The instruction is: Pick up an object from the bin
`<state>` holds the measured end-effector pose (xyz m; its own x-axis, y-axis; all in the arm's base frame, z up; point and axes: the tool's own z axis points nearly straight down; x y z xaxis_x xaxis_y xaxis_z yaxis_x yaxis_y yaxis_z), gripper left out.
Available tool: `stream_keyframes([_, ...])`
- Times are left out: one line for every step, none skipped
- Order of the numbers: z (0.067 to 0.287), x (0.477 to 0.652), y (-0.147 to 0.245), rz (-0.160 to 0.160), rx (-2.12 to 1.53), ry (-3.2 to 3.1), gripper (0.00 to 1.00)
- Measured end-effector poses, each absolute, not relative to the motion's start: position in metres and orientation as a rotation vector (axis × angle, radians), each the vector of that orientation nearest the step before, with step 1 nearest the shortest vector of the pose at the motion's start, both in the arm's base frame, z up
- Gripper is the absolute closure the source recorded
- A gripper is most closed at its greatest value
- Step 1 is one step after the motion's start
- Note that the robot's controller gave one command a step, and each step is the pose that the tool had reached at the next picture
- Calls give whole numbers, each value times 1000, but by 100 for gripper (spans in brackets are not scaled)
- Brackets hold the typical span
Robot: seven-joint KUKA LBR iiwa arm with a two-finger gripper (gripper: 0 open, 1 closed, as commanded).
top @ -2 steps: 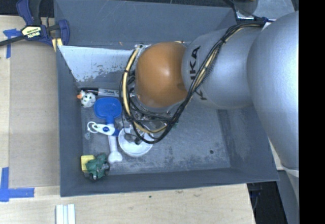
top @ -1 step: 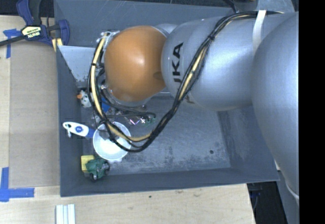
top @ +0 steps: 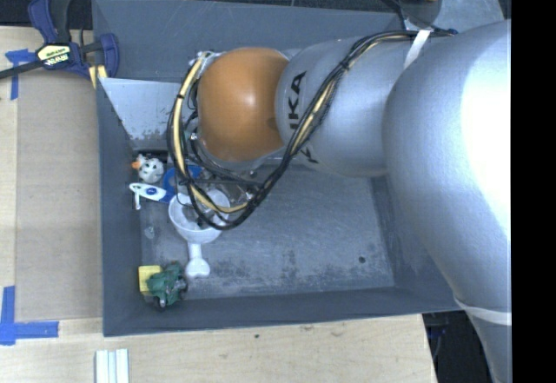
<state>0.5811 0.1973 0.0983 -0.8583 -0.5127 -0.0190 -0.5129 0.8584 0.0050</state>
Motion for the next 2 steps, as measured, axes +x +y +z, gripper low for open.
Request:
stream_keyframes([104,580,145,15,-647,3056,100])
stream_keyframes([209,569,180,18,-707,3030,100])
